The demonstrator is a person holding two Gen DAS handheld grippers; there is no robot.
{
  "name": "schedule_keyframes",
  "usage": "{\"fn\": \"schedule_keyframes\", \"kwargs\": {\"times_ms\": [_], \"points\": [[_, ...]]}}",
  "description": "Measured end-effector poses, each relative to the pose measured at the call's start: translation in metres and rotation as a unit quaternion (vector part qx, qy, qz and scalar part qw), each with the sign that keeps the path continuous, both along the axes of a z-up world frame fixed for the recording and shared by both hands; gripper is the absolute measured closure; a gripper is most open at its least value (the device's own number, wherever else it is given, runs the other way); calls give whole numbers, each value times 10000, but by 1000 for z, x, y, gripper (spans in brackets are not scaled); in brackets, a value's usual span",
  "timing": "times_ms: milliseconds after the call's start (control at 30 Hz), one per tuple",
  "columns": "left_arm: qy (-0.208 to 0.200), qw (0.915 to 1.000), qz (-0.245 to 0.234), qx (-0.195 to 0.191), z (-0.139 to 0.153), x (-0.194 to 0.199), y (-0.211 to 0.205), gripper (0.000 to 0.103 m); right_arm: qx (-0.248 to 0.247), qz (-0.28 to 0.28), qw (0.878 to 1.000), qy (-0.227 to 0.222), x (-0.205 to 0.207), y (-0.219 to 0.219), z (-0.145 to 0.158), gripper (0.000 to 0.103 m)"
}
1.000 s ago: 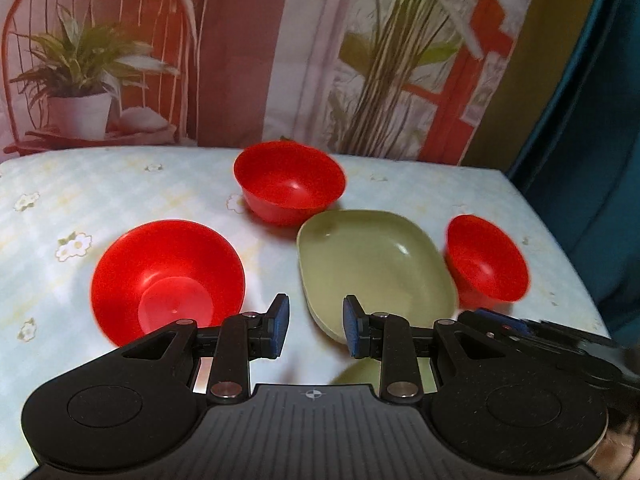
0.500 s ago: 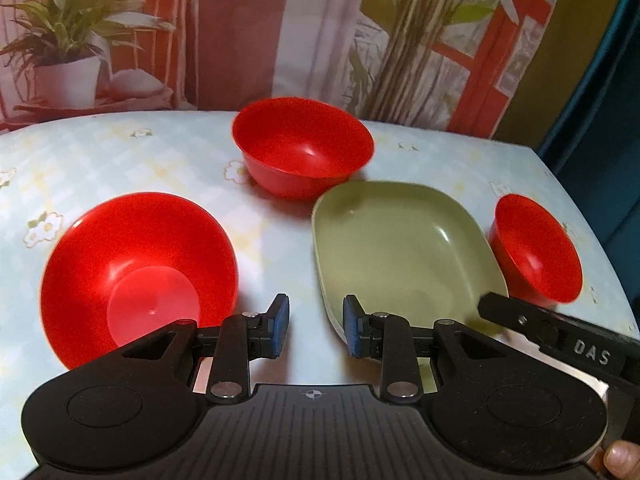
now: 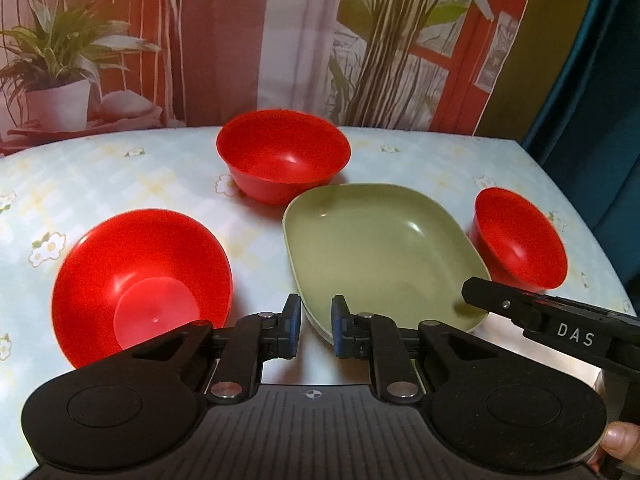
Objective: Organize plates and bowls
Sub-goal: 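Move the left gripper to the second green plate and grasp its rim, then lift the second green plate with the left gripper and lower it onto the stack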
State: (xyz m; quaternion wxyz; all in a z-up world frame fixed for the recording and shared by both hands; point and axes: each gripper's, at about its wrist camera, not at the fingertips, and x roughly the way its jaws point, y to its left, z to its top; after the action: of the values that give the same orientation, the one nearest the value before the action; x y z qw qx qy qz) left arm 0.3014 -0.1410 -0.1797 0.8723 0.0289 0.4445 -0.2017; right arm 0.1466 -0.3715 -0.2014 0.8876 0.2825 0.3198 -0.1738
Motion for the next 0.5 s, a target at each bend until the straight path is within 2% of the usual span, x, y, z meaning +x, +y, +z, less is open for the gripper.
{"fn": "schedule_keyframes", "kwargs": {"times_ms": [500], "points": [[-253,9995,-23,-178,27,-23,11,85,-75,89,9997,-216,-12,7,20,85]]}}
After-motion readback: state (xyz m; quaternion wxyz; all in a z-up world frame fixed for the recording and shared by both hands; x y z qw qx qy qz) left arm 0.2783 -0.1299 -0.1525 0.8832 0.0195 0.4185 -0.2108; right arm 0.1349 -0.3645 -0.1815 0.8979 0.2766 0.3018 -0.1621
